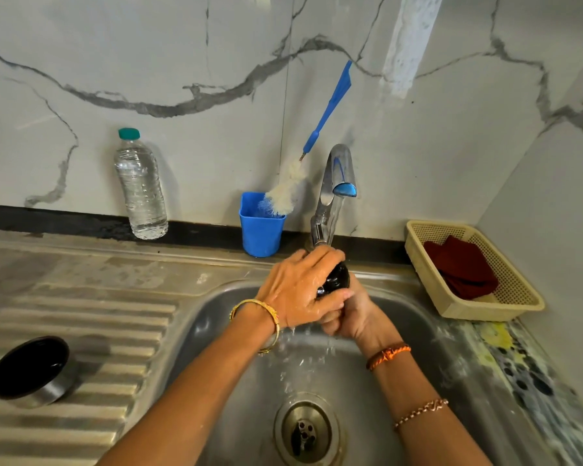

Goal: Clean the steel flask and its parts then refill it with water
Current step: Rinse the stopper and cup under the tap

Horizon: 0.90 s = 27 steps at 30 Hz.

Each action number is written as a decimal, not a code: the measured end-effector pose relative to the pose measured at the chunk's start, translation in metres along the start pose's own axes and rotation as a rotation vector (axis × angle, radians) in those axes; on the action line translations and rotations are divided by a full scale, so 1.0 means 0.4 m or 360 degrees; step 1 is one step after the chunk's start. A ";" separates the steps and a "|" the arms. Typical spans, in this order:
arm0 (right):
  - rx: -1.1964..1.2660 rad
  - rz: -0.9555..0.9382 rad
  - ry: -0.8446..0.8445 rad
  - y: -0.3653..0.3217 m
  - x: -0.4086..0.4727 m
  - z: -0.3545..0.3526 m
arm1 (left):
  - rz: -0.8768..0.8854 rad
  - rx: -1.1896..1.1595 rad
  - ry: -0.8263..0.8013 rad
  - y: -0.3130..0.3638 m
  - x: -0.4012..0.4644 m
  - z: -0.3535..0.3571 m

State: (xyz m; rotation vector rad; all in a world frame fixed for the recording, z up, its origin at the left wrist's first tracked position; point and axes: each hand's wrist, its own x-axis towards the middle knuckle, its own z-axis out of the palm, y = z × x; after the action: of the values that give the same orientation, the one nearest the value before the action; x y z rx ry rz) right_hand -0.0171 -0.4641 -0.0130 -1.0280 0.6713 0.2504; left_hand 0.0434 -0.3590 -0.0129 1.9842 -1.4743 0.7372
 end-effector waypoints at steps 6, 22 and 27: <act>-0.0427 -0.0528 0.0668 0.011 0.013 0.070 | -0.0967 -0.0653 0.0316 0.035 -0.006 0.022; -0.2036 -0.2588 0.0899 0.080 -0.019 0.016 | -0.2720 -0.2878 0.0253 0.014 0.032 0.026; -0.1312 -0.2689 0.0698 0.076 -0.029 -0.016 | -0.2571 -0.2893 0.0197 0.054 0.036 0.007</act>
State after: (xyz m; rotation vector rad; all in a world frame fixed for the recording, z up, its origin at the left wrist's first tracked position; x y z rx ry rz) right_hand -0.0438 -0.4528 -0.0294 -2.1208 -0.1508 -1.3046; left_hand 0.0265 -0.3759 -0.0023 0.8339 0.1942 -0.9124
